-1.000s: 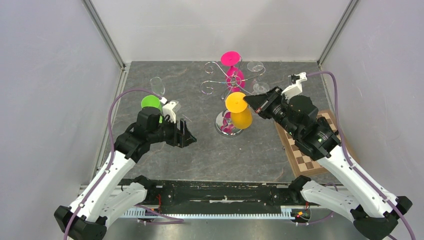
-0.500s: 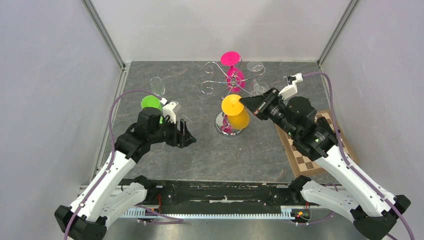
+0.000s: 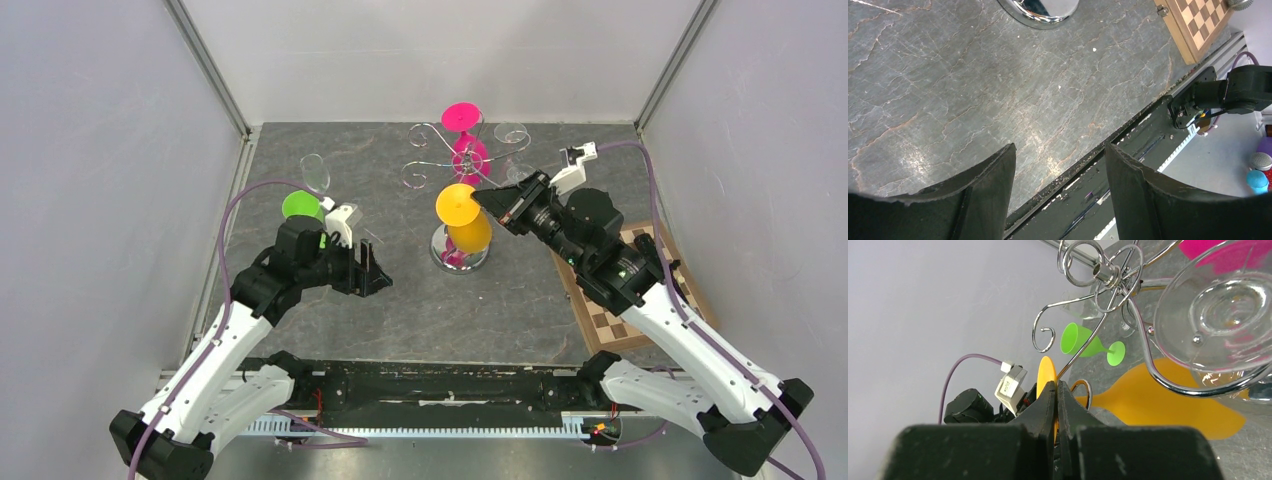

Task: Take the wine glass off the wine glass rack
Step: Pick up the wine glass from the wine rack.

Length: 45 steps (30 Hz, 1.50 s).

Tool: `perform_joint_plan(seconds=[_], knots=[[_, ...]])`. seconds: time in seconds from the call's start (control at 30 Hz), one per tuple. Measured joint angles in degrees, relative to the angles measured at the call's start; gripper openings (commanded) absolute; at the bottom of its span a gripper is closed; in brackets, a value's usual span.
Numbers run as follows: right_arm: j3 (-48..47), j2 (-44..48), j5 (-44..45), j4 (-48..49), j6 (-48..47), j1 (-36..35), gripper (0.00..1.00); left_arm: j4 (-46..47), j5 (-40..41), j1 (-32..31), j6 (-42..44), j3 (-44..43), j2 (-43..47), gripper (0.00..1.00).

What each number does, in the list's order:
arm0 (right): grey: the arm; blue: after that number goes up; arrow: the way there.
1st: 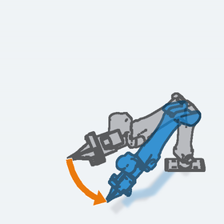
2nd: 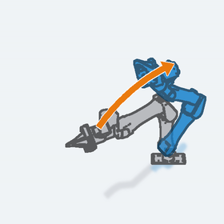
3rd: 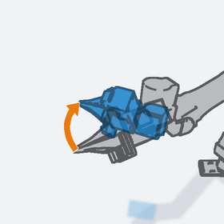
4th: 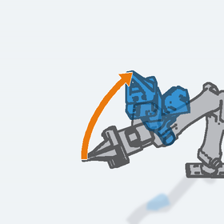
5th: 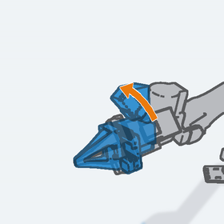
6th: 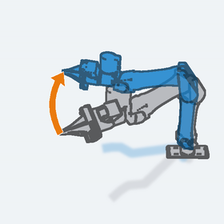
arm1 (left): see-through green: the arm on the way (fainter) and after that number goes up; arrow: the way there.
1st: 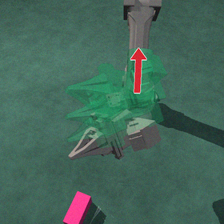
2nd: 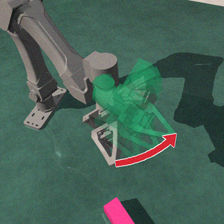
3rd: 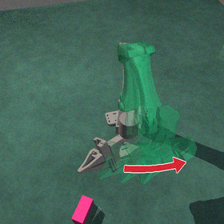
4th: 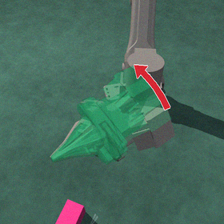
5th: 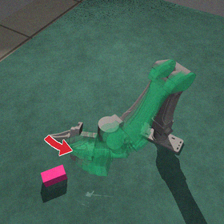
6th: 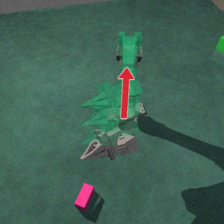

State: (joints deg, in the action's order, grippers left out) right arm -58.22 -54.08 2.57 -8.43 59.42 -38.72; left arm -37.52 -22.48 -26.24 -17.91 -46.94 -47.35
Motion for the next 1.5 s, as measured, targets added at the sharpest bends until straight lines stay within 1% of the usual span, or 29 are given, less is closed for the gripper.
perform_joint_plan(seconds=[0.4, 0.77, 1.07, 1.5], knots=[[0.00, -1.27, 2.60, 1.84, 0.52, 0.17, 0.00, 0.00, 0.52, 0.00, 0.00, 0.20, 0.00, 0.72], [-0.02, -0.96, 5.53, 2.03, 0.98, 2.12, 0.00, 0.07, 1.18, 0.00, 0.00, 0.46, 0.02, 0.72], [0.50, 2.89, 6.54, 1.92, 1.09, 3.63, 0.00, 0.17, 1.20, 0.00, 0.00, 0.48, 0.11, 0.72], [4.87, 8.72, 6.45, 1.46, 2.32, 3.76, 0.00, 0.37, 1.42, 0.00, 0.00, 0.50, 1.36, 0.72]])
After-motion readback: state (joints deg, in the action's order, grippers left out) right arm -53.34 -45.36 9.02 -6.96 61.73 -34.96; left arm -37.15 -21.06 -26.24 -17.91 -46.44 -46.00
